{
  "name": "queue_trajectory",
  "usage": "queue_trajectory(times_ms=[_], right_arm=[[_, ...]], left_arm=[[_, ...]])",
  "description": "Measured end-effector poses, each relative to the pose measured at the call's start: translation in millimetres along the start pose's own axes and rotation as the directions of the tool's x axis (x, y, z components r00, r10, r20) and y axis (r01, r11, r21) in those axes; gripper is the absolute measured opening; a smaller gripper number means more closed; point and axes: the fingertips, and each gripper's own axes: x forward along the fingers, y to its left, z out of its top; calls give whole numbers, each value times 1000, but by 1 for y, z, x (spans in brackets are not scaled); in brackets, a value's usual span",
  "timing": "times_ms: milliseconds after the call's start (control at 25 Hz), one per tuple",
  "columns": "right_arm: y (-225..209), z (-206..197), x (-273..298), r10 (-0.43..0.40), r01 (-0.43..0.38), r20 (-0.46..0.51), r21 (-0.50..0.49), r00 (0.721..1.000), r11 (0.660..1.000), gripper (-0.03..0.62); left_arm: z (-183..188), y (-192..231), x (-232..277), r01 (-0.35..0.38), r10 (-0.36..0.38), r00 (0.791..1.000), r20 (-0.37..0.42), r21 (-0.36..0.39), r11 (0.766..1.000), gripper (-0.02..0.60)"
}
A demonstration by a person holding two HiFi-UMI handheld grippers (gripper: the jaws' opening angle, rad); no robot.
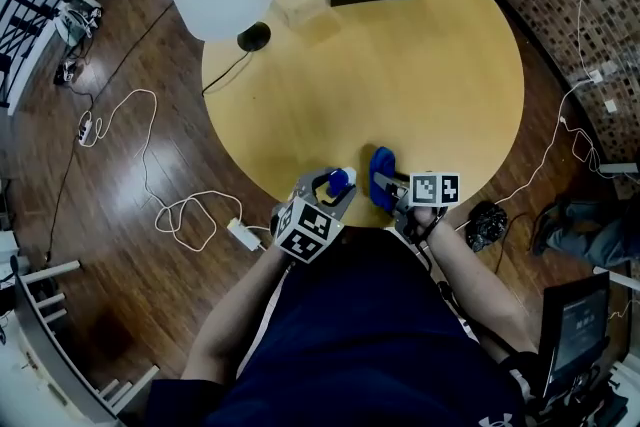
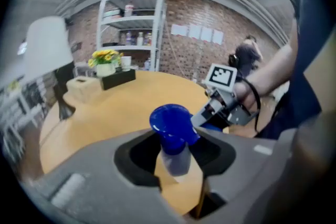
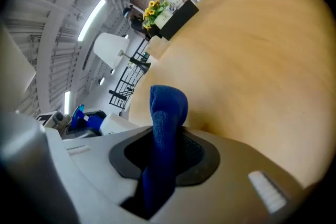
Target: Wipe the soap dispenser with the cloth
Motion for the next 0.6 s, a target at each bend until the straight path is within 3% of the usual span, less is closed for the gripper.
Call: queue_trajectory(times_ms=[40,80,160,240,280,320,360,400,440,480,520,600], right_arm=[[0,7,-5,-3,3,27,-3,1000,1000,95],[0,14,-10,-4,5,52,-5,999,1000,95],[0,26,-19,-3,4,93,-4,996,1000,95],[-2,32,-27,-2,2,119,3,993,1000,95],[-4,32,-30,-4,3,128,8,992,1000,95],[-6,32,-32,-7,5,135,15,991,1000,95],[-9,31,-34,-10,7,142,25,990,1000,95],[-12,30,-35,-13,8,150,35,989,999,95],[-13,28,-35,-13,6,157,46,987,999,95],[-14,27,-35,-12,3,164,55,986,998,95],[-14,26,-35,-11,1,167,61,986,998,95],[-14,23,-34,-10,-1,167,67,986,998,95]], left_arm=[[3,-5,5,21,-16,999,-37,141,990,166],[4,-10,9,56,-35,996,-80,287,956,164],[2,-16,11,152,-72,983,-168,532,833,159],[-2,-13,9,226,-80,967,-243,663,713,155],[-3,-8,7,240,-66,961,-267,698,674,160],[-3,0,5,241,-43,958,-282,720,651,176],[-3,8,3,232,-18,957,-288,729,644,199],[-2,15,2,213,6,958,-287,726,654,222],[0,22,0,185,26,961,-277,707,683,237],[2,27,-1,149,38,966,-257,668,729,242],[5,30,-2,109,37,974,-226,601,792,242],[7,32,-3,49,5,990,-139,385,922,241]])
